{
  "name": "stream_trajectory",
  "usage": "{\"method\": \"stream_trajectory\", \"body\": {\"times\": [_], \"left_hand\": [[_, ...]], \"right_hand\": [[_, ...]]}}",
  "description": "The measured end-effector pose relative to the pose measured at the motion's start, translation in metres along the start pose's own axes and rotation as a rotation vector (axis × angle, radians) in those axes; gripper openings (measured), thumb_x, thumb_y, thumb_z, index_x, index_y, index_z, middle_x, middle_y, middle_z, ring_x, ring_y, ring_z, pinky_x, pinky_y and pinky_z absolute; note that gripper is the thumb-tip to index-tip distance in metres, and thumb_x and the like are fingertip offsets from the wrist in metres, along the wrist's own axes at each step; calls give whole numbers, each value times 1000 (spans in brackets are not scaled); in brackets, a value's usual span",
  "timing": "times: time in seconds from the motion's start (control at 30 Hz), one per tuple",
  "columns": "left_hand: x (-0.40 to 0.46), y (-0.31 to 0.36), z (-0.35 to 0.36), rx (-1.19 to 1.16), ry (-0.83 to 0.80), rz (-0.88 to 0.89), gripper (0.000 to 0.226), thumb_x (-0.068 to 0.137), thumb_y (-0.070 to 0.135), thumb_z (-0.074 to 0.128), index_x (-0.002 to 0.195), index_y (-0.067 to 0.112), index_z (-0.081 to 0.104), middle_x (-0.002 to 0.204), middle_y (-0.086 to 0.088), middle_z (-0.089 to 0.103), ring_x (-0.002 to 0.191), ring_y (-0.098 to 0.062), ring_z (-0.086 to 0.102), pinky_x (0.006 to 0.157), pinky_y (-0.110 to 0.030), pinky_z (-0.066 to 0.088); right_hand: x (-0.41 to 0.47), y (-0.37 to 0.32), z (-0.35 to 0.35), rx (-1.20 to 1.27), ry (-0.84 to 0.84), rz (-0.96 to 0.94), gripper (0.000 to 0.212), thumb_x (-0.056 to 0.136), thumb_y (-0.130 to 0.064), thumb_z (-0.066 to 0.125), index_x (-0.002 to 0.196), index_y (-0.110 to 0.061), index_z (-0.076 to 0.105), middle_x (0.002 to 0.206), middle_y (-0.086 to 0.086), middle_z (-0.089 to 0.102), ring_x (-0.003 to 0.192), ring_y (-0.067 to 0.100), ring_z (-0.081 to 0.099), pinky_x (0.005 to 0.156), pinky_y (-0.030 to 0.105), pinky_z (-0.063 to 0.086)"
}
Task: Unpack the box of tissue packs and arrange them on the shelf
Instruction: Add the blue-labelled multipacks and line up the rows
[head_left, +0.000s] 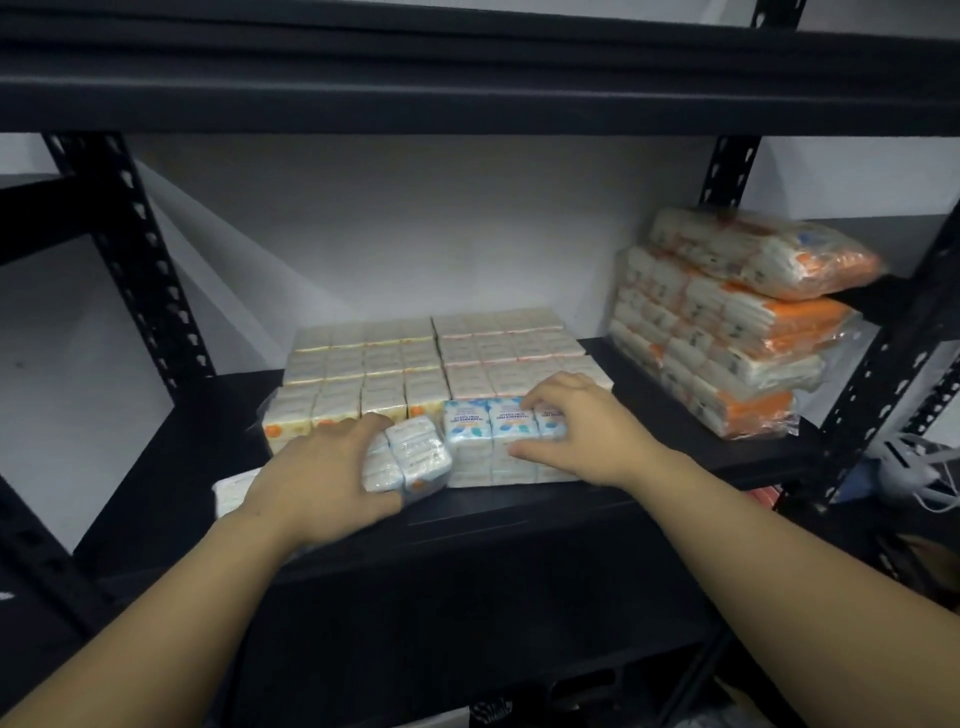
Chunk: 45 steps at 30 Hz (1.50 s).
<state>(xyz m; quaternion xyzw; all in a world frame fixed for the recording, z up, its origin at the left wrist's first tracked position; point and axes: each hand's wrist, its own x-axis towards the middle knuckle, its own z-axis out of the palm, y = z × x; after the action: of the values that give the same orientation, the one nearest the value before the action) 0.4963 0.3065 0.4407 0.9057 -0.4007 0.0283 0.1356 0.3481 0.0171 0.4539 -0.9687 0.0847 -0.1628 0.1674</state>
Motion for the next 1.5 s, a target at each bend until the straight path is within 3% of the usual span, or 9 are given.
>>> {"method": "stream_trajectory", "body": {"times": [0.3,0.5,0.7,0.8,0.9,1.07,1.3,1.43,1.5], "left_hand": [[13,-1,-7,-2,-26,59,97,67,100,44,148,46,47,120,20,52,113,-7,53,94,-34,50],[24,11,-6,47,38,94,83,75,84,54,148,44,49,129,16,55,122,-11,51,103,-37,46],[39,47,12,24,106,102,67,84,60,67,145,36,52,133,10,55,125,-16,51,103,-38,46],[44,64,13,-180,170,120,78,84,58,74,152,35,42,145,11,53,131,-11,50,105,-32,44],[52,84,-3,-386,190,243,98,82,49,83,159,49,22,158,16,38,139,-1,40,109,-28,38],[66,100,-22,-211,40,401,97,79,50,84,153,64,22,169,15,17,151,-4,21,116,-31,29],[66,105,-14,-124,41,415,80,69,59,83,139,50,46,150,17,37,134,-9,44,104,-35,48],[68,110,-12,-132,75,363,68,62,73,77,119,43,55,103,20,61,96,-4,58,80,-37,56],[67,110,-12,-86,63,281,70,63,81,69,115,38,52,90,14,63,85,-9,59,71,-36,53]], "right_hand": [[15,2,5,-136,-90,-20,83,80,-77,66,150,-37,44,141,-6,52,128,19,45,108,44,35],[10,15,-7,-37,-31,9,93,81,-74,68,156,-28,39,141,-4,46,133,19,39,114,44,35],[1,23,-13,235,166,36,71,81,-64,75,143,-35,55,114,-18,43,117,9,41,100,30,41],[-2,25,-17,369,229,58,62,81,-58,79,135,-34,62,113,-21,46,114,8,51,97,28,44],[-6,30,-24,425,200,29,59,78,-55,83,130,-35,64,117,-22,54,114,-1,53,95,25,46],[-12,40,-27,419,152,-25,47,75,-55,86,115,-39,66,117,-21,61,112,1,59,94,27,49],[-17,40,-39,331,34,-50,35,90,-51,74,121,-35,71,116,-22,69,110,-2,63,98,32,53],[-16,37,-45,279,7,-35,29,96,-51,66,121,-36,71,112,-24,70,106,-4,63,98,35,54],[-18,37,-44,195,-6,-39,44,88,-59,72,127,-38,68,118,-27,64,109,-4,56,104,34,48]]}}
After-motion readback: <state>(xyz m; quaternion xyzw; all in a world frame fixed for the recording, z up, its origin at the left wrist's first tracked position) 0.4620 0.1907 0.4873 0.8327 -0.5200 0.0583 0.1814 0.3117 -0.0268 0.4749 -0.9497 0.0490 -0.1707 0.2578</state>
